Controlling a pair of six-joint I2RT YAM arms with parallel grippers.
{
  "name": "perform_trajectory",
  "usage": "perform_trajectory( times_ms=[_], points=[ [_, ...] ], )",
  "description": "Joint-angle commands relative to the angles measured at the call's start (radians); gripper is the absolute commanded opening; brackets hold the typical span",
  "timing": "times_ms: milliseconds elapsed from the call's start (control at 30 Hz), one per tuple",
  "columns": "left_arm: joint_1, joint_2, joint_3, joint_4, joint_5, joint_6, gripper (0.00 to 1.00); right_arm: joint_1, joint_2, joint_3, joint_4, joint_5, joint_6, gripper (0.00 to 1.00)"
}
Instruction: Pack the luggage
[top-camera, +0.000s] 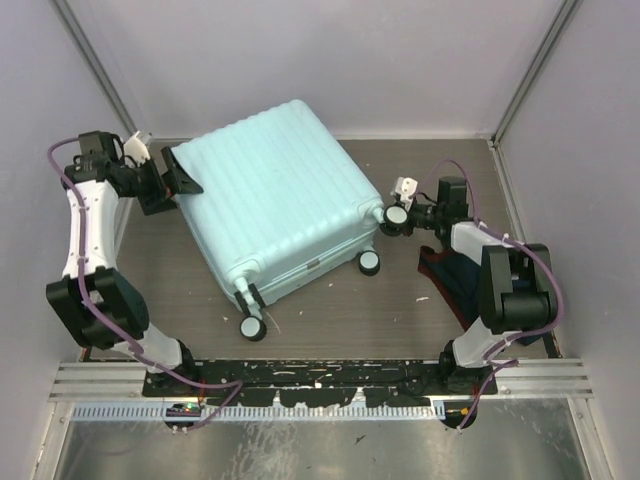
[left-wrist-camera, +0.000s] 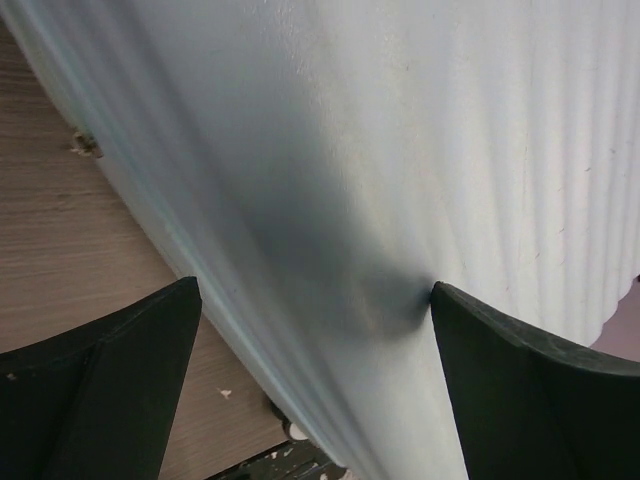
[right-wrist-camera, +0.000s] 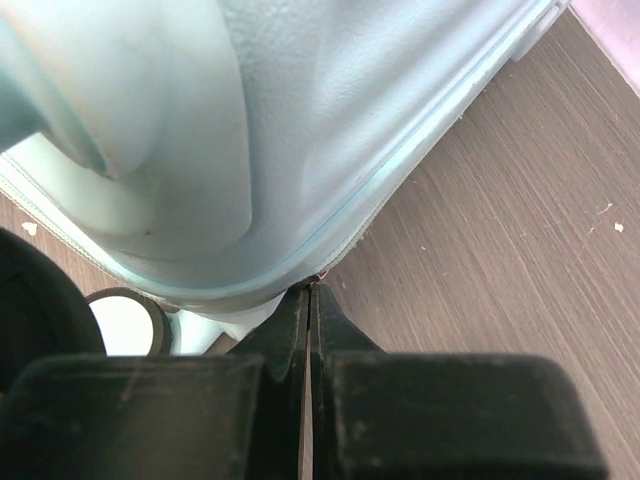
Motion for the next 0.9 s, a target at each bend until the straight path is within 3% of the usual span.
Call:
perform_trajectory(
  times_ms=[0, 267, 600, 800, 867],
  points=[
    [-0.023, 0.1, 0.031, 0.086, 0.152, -0.034, 0.99, 0.102, -0.137, -0.087, 0.092, -0.085, 0.084, 0.01],
    [-0.184, 0.349, 0.227, 0.054, 0.157, 0.072, 0.88, 0.228, -0.321, -0.305, 0.261, -0.014, 0.246, 0.01],
    [-0.423, 0.638, 0.483, 0.06, 0.122, 0.135, 0.57, 0.275, -0.519, -0.526, 0.525, 0.21, 0.599, 0.01],
    [-0.485, 0.795, 0.702, 0.05, 0.092, 0.159, 0.52, 0.353, -0.544, -0.556, 0.554, 0.332, 0.636, 0.01],
    [-0.485, 0.822, 0.827, 0.011, 0.043, 0.17, 0.56, 0.376, -0.529, -0.547, 0.568, 0.37, 0.657, 0.01]
  ],
)
